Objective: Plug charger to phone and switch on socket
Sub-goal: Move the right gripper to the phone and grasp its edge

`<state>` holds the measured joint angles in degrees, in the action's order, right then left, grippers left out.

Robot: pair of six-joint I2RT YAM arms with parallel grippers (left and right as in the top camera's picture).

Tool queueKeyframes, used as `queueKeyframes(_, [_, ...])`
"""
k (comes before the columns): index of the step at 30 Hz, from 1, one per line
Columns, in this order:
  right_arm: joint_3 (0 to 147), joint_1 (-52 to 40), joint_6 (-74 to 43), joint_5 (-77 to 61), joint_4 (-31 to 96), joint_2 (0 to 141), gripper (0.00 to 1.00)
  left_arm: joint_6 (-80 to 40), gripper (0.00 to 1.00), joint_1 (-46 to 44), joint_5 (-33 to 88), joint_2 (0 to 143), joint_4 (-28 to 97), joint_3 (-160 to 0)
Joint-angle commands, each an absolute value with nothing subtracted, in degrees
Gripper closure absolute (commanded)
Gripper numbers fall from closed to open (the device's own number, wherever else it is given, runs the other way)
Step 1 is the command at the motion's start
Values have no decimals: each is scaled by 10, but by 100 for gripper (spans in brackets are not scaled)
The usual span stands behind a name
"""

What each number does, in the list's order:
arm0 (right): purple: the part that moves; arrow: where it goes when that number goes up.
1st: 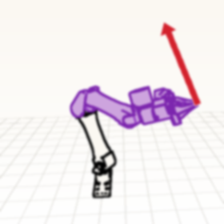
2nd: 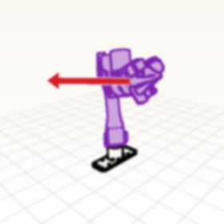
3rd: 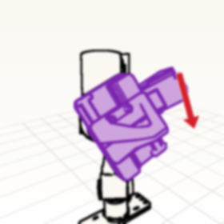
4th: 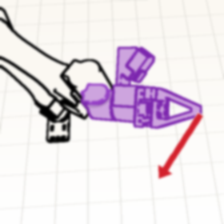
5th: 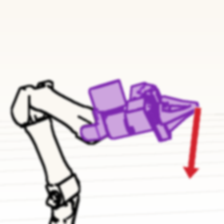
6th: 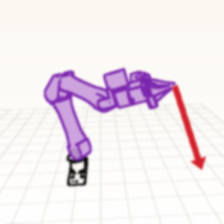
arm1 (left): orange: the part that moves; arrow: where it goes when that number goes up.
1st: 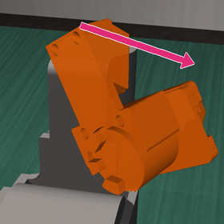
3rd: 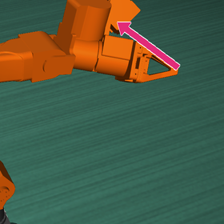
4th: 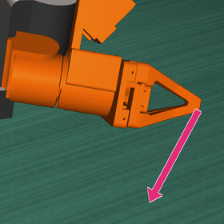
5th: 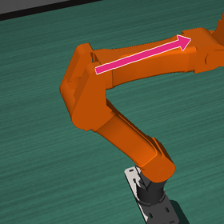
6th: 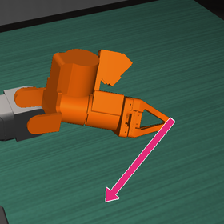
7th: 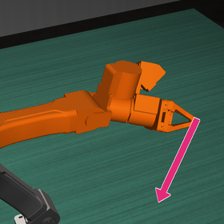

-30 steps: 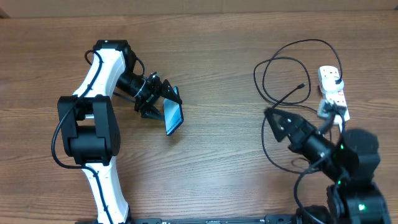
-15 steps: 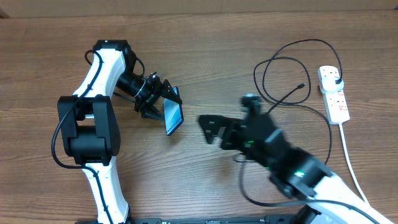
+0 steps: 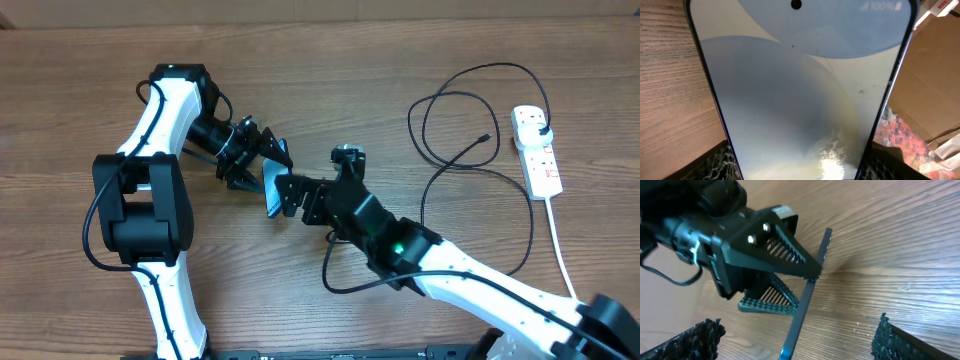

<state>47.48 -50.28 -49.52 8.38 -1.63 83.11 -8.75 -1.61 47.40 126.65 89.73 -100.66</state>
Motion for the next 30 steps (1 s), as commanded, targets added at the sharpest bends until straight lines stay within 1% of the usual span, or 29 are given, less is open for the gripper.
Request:
queueKeyframes(1, [483,-519,-496,92,-39,859,0,-79,34,-15,496,1263,900,-1022])
queueKeyframes(5, [483,-537,-498,110,-64,881,0,-87,34,-15,498,1263,899,-1022])
queueKeyframes(11, [483,-564,-515,206,-90,901,0,-94,34,-15,537,1263,899,-1022])
queueKeyframes(15, [483,-569,-515,233,-124,916,5,-99,34,-15,541,1263,899,-1022])
queueKeyframes(21, [483,-569,-514,240,-184,956,20,-105,34,-15,544,1263,903,-1022])
queueKeyframes(30, [484,-568,-510,253,-200,972,44,-108,34,-15,562,1263,904,-1022])
